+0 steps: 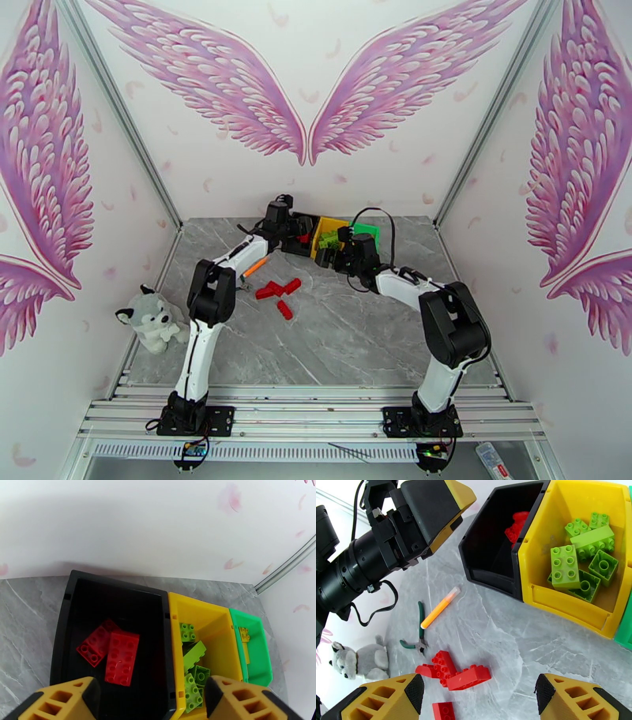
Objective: Sort the legos into containers by color
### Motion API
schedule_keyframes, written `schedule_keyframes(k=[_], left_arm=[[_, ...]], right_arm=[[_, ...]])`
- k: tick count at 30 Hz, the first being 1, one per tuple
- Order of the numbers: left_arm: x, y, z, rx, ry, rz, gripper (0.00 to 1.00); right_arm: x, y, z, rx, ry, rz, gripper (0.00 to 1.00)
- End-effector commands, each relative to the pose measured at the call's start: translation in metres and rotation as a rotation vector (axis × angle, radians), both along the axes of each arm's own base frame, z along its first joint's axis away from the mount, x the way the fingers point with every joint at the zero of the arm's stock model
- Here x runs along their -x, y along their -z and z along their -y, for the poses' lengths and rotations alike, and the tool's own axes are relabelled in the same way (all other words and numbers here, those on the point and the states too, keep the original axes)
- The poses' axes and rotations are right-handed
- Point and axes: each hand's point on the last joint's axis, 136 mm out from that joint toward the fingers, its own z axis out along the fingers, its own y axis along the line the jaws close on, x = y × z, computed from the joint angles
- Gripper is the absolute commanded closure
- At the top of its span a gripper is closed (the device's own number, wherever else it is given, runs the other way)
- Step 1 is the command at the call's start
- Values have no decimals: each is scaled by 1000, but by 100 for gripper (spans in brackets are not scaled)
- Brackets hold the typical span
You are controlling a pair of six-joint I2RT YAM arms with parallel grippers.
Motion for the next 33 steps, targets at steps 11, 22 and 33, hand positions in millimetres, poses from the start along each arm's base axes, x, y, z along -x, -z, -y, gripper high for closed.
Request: schedule_keyframes(k=[11,22,33], left_arm=[[89,-34,-59,-95,-159,76,18],[191,37,-155,-27,-356,-52,1],[237,53,-214,61,-461,-70,1]], right_arm=[[6,9,-37,129,-103,34,25],[50,35,-99,308,-291,33,22],[115,87,-132,541,-429,-18,27]])
